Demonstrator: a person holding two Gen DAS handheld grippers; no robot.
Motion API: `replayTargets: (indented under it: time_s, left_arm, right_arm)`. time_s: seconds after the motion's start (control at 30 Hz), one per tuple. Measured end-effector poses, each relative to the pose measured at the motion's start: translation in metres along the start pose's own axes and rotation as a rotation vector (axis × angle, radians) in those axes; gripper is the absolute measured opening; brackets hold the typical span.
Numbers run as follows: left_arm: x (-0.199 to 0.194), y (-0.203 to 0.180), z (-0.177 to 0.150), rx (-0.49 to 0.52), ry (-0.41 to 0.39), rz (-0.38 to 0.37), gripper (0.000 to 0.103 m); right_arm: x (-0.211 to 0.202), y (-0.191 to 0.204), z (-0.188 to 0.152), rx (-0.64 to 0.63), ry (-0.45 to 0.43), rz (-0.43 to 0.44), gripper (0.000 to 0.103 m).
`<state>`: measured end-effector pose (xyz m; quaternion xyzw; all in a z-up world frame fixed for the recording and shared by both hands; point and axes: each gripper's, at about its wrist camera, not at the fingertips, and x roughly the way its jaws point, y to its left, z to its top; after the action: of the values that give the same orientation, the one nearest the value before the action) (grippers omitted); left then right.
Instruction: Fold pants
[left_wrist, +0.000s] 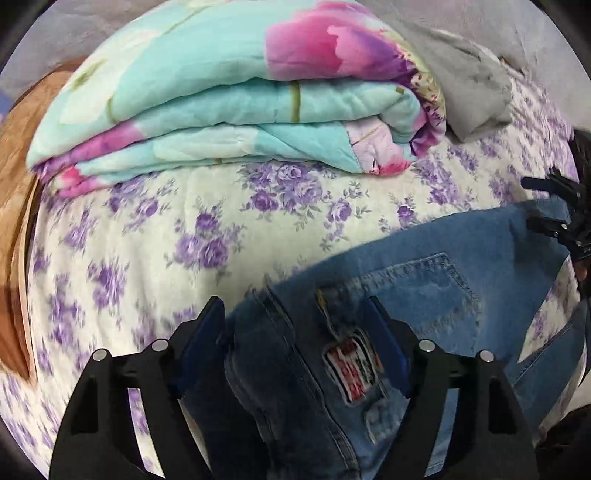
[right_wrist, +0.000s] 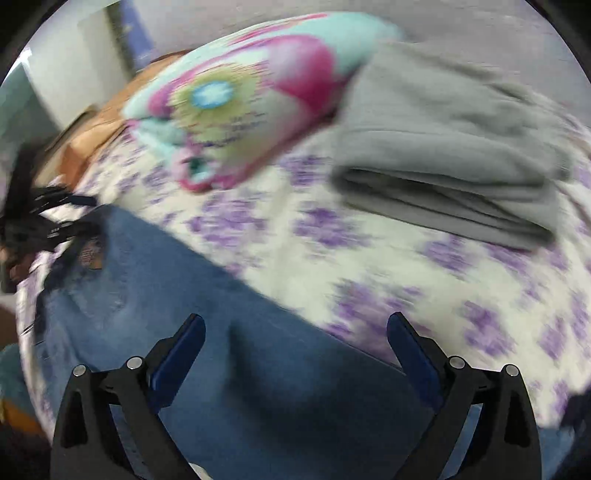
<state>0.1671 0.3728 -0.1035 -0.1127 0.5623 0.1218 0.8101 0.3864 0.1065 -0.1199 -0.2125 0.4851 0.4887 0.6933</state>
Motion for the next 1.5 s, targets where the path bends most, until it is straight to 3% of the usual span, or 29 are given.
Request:
replayTargets:
  time_s: [0.1, 0.23, 0.27, 0.3, 0.33, 0.37, 0.4, 0.43, 0.47, 0.57, 0.67, 0.8, 0.9, 0.97, 1.07, 1.17, 1.23, 1.27, 1.33, 1.4, 1.5]
  left_arm:
    - [0.015, -0.002, 0.006, 0.038, 0.047, -0.02, 0.08]
    - [0.03, -0.001, 0.007, 0.047, 0.091, -0.046, 0.085]
    - [0.032, -0.001, 0.007, 0.045, 0.095, -0.055, 0.084]
    - [0.032, -0.001, 0.007, 0.044, 0.092, -0.062, 0.079]
    - [0.03, -0.003, 0.005, 0.057, 0.083, -0.087, 0.064]
    - [0.029, -0.004, 0.004, 0.07, 0.079, -0.092, 0.059]
    - [0.024, -0.006, 0.002, 0.089, 0.066, -0.082, 0.048]
    - [0.019, -0.006, 0.0, 0.098, 0.062, -0.081, 0.032]
    - [0.009, -0.005, -0.002, 0.108, 0.049, -0.088, 0.028]
    - [-0.03, -0.003, -0.011, 0.084, -0.042, -0.122, 0.026]
    - [-0.086, -0.015, -0.037, 0.114, -0.152, -0.168, 0.026]
    - [-0.135, -0.042, -0.093, 0.174, -0.21, -0.174, 0.027]
    - [-0.133, -0.056, -0.137, 0.151, -0.167, -0.178, 0.032]
    - [-0.117, -0.058, -0.163, 0.13, -0.114, -0.164, 0.033]
    - [-0.09, -0.048, -0.191, 0.051, -0.038, -0.135, 0.039]
    - [-0.076, -0.035, -0.207, -0.043, 0.022, -0.067, 0.052]
    - [-0.085, -0.023, -0.213, -0.107, 0.008, -0.05, 0.06]
    - [-0.094, -0.018, -0.215, -0.136, -0.012, -0.067, 0.065]
    - [-0.11, -0.009, -0.217, -0.201, -0.055, -0.093, 0.089]
    - [-0.12, -0.002, -0.216, -0.288, -0.079, -0.157, 0.091]
    - [-0.114, 0.003, -0.21, -0.44, -0.047, -0.262, 0.091]
  right_arm:
    - [0.018, 0.021, 0.005, -0.103, 0.051, 0.045, 0.099]
    - [0.045, 0.034, -0.001, -0.215, 0.166, 0.011, 0.098]
    - [0.046, 0.034, -0.002, -0.218, 0.166, 0.016, 0.09]
    - [0.045, 0.036, -0.003, -0.218, 0.168, 0.034, 0.068]
    - [0.042, 0.037, -0.003, -0.213, 0.17, 0.076, 0.048]
    - [0.039, 0.038, -0.002, -0.194, 0.178, 0.131, 0.017]
    - [0.031, 0.039, -0.002, -0.174, 0.186, 0.171, 0.008]
    - [0.024, 0.042, -0.002, -0.18, 0.177, 0.177, 0.008]
    - [0.01, 0.046, -0.003, -0.187, 0.147, 0.172, 0.008]
    - [-0.054, 0.055, -0.013, -0.129, 0.03, 0.273, 0.008]
    - [-0.102, 0.074, -0.039, -0.145, -0.016, 0.328, 0.008]
    - [-0.137, 0.121, -0.099, -0.179, 0.036, 0.426, 0.009]
    - [-0.124, 0.14, -0.144, -0.122, 0.107, 0.451, 0.012]
    - [-0.105, 0.147, -0.163, -0.071, 0.133, 0.423, 0.012]
    - [-0.072, 0.156, -0.176, 0.024, 0.159, 0.381, 0.018]
    - [-0.06, 0.175, -0.186, -0.012, 0.161, 0.359, 0.051]
    - [-0.067, 0.185, -0.183, -0.042, 0.169, 0.338, 0.064]
    - [-0.074, 0.188, -0.181, -0.053, 0.168, 0.329, 0.07]
    - [-0.093, 0.185, -0.174, -0.037, 0.124, 0.319, 0.071]
    - [-0.105, 0.172, -0.171, 0.02, 0.058, 0.281, 0.072]
    - [-0.138, 0.142, -0.163, 0.176, -0.074, 0.213, 0.079]
